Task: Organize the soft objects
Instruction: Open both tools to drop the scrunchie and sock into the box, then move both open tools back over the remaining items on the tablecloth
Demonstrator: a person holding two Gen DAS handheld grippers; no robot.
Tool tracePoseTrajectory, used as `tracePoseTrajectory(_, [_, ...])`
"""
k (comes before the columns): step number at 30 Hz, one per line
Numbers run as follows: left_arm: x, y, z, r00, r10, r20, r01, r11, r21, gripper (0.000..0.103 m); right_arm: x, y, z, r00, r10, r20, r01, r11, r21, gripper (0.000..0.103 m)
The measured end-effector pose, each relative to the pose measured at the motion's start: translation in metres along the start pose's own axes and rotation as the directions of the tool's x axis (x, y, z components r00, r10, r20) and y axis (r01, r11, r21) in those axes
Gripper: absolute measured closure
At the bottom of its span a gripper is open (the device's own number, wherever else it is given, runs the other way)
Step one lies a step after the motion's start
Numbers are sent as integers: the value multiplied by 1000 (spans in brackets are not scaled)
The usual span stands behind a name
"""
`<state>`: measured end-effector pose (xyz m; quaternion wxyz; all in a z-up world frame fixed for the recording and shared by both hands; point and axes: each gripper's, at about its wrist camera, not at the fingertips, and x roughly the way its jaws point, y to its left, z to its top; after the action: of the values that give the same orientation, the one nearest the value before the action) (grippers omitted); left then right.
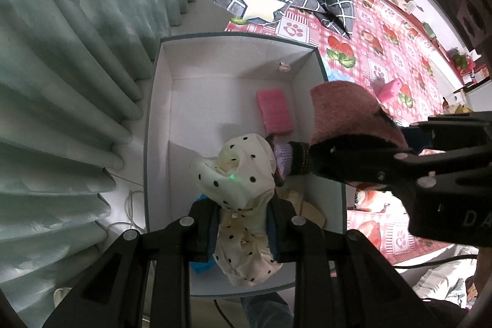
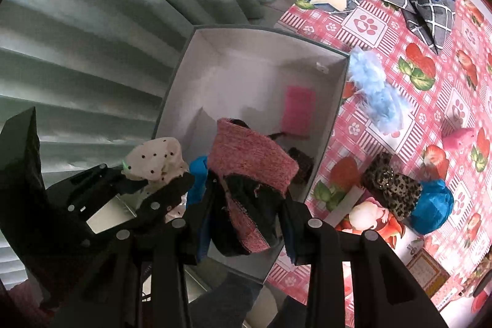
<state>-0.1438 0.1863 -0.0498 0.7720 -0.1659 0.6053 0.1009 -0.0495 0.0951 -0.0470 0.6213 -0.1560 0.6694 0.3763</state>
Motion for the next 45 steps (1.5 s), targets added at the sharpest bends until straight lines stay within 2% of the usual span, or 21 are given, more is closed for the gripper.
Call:
tracePoseTrajectory(4, [1,0,3,1000,-3,-5,3,1000,-3,75,3,0,3,1000,7,-2,-7,1000,6,65])
tracePoseTrajectory(5, [2,0,3,1000,-6,-6,6,1000,0,71,2,0,3,1000,12,0,-12,1000,7,65])
tracePoseTrajectory(7, [1,-2,3,1000,-12,-4,12,1000,1,57,2,0,3,1000,19,2,-19,1000,7,65])
tracePoseTrajectory(9, [-1,-3,3,1000,-10,4,10,1000,4,37,2,0,3,999,31,5,-31,999,13,58])
tracePoseTrajectory(12, [-1,-5,3,1000,0,-1,0,1000,3,28,0,-1,2,999,40,13,-40,999,18,58])
tracePoseTrajectory(16, [1,-6,2,1000,12,-21,-12,1000,-2,27,-5,-3,1,998,50,29,-51,998,29,55])
tracePoseTrajectory(17, [1,-7,1,1000,14,-17,-14,1000,-2,25,-7,-4,0,998,52,34,-53,998,33,38])
tracePoseTrajectory(18, [0,-7,1,1000,14,-12,-14,1000,-4,23,-8,-5,0,998,55,41,-56,998,39,16])
tracePoseTrajectory(21, [0,-6,0,1000,25,2,-25,999,-22,17,-17,-11,-3,996,49,72,-54,997,62,10])
tracePoseTrajectory(23, [1,-8,0,999,45,4,-45,999,-21,17,-21,-17,-6,995,51,82,-58,994,91,0])
tracePoseTrajectory(26, [1,-12,1,999,38,-20,-38,999,-23,16,-31,-29,-14,993,83,87,-95,986,139,0])
tracePoseTrajectory(30, [-9,-28,5,999,-30,-34,30,1000,-1,16,-55,-50,-35,992,91,89,-107,976,191,0])
tracePoseTrajectory(33, [-17,-48,11,997,-72,-34,74,996,43,16,-79,-79,-61,987,132,93,-153,949,275,0])
tracePoseTrajectory(36, [-22,-72,20,995,-98,-36,101,990,93,16,-110,-124,-92,977,165,134,-204,900,384,0])
tracePoseTrajectory(38, [-23,-90,26,993,-108,-43,112,985,128,16,-126,-150,-107,976,154,155,-208,872,443,0])
tracePoseTrajectory(41, [-17,-116,33,991,-115,-67,125,978,165,16,-150,-197,-126,976,90,198,-184,830,527,0])
tracePoseTrajectory(43, [-10,-132,36,990,-111,-86,125,975,183,16,-156,-229,-130,979,49,197,-157,799,580,0])
tracePoseTrajectory(45, [-2,-145,38,987,-118,-114,138,972,189,16,-148,-254,-129,985,44,166,-137,783,607,0])
